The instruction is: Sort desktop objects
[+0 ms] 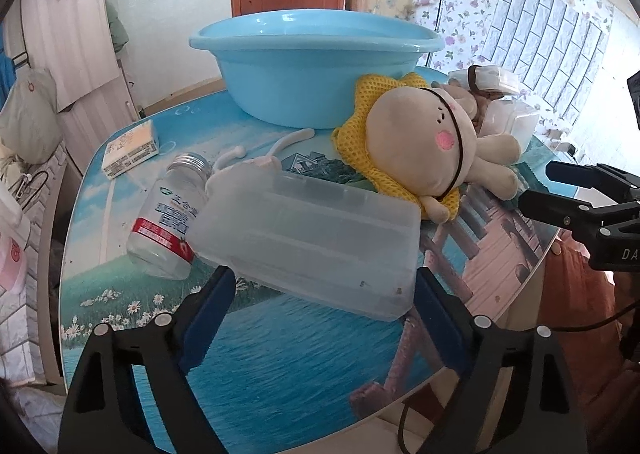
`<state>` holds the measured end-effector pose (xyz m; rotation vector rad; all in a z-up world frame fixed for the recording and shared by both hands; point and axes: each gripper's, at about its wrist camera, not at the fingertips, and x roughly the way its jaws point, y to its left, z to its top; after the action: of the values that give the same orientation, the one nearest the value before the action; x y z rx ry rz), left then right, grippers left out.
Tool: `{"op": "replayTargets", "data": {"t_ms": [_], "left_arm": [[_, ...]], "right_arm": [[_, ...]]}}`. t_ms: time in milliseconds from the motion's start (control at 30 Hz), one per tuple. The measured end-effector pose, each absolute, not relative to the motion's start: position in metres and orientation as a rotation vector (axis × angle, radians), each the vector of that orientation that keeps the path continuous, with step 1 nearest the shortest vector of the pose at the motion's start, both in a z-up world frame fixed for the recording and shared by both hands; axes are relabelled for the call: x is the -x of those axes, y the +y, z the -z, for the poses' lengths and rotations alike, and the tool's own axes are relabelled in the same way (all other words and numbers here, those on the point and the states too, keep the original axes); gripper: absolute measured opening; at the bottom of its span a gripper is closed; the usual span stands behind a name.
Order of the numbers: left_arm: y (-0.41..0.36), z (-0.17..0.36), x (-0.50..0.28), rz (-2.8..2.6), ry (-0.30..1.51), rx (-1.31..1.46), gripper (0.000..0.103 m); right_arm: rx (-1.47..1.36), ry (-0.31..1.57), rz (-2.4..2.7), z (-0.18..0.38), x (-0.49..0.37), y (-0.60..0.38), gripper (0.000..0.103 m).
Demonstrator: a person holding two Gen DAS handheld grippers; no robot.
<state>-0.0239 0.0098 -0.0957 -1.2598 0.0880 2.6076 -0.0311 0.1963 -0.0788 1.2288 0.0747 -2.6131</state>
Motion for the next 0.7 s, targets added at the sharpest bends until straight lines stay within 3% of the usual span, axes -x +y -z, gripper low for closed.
{"op": "replayTargets", "data": {"t_ms": [600, 700], "left_arm": [[-0.013, 0.077, 0.018, -2.655, -0.035, 1.212, 0.092], [-0.025, 0.073, 0.020, -2.683, -0.061, 1.212, 0.093]], "right_arm": [[-1.315, 0.066, 2.681, 0.096, 0.041, 0.218, 0.090], [-1.325, 0.052, 2.675, 0.099, 0.044, 0.221, 0.086]]}}
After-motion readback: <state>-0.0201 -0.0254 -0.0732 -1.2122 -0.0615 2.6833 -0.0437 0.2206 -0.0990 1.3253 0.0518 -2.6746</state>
